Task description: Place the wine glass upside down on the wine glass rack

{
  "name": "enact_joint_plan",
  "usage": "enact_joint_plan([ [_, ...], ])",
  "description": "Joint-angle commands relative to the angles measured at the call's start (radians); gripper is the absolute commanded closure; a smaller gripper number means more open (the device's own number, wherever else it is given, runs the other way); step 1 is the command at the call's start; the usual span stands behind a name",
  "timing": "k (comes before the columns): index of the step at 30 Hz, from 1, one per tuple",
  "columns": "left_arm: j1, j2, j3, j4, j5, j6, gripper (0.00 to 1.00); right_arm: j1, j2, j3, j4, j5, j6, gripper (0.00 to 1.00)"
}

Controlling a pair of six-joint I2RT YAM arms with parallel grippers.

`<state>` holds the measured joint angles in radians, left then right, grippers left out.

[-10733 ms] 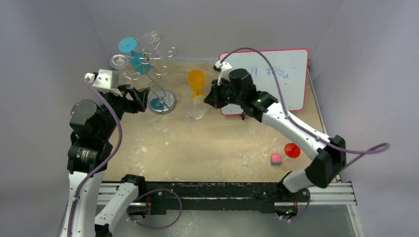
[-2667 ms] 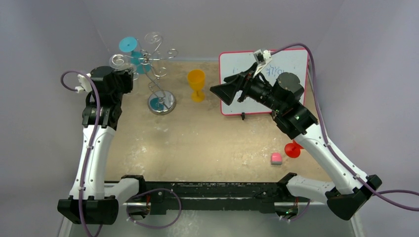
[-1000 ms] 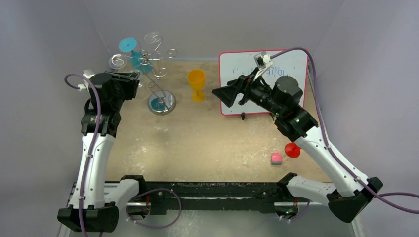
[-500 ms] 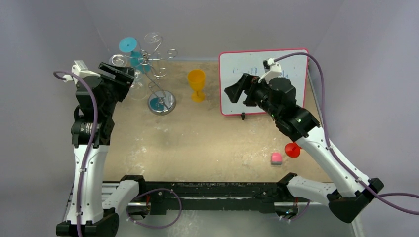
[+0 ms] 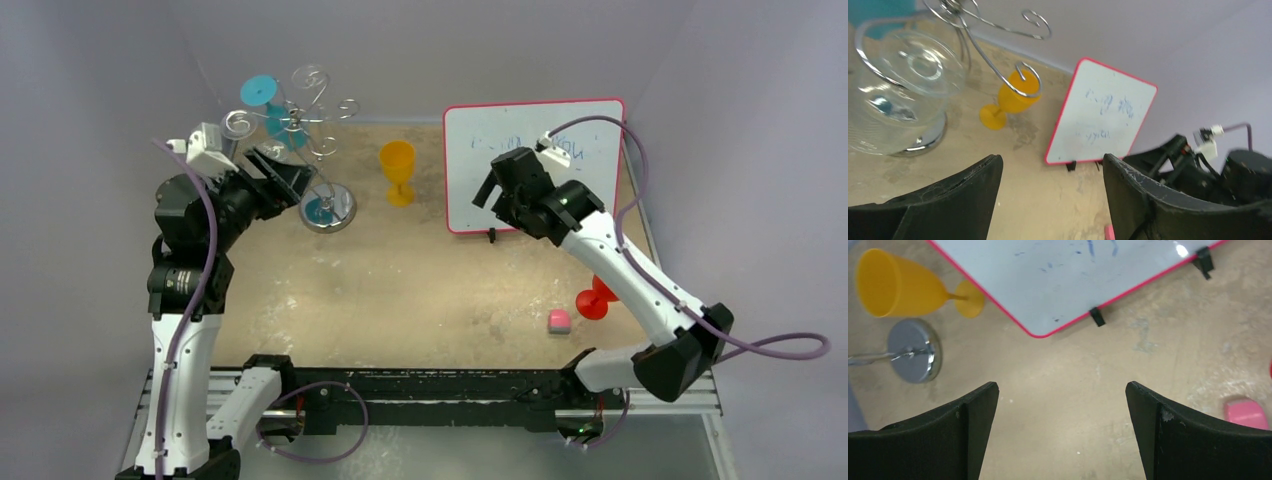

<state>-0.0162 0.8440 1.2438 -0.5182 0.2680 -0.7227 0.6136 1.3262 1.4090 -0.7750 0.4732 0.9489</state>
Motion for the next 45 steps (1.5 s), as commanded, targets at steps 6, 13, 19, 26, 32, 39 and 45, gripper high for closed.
enact_joint_plan([
  [6, -0.059, -0.036, -0.045, 0.072, 0.281, 0.127, 0.24, -0.057, 0.033, 0.048, -0.355, 0.257, 0.300, 0.02],
  [13, -0.079, -0.061, -0.052, 0.065, 0.259, 0.144, 0.22, -0.176, -0.053, -0.033, -0.357, 0.278, 0.291, 0.09],
  [19, -0.089, -0.074, -0.050, 0.045, 0.222, 0.163, 0.22, -0.294, -0.121, -0.094, -0.358, 0.312, 0.286, 0.23],
  [26, -0.101, -0.078, -0.039, 0.031, 0.200, 0.173, 0.22, -0.445, -0.162, -0.193, -0.320, 0.314, 0.280, 0.34],
  [32, -0.105, -0.081, -0.035, 0.026, 0.195, 0.177, 0.22, -0.502, -0.168, -0.259, -0.248, 0.295, 0.251, 0.42],
  [39, -0.105, -0.080, -0.031, 0.027, 0.193, 0.174, 0.22, -0.520, -0.162, -0.310, -0.191, 0.272, 0.237, 0.48],
  [45, -0.106, -0.080, -0.031, 0.028, 0.179, 0.170, 0.22, -0.524, -0.162, -0.332, -0.178, 0.268, 0.242, 0.58],
])
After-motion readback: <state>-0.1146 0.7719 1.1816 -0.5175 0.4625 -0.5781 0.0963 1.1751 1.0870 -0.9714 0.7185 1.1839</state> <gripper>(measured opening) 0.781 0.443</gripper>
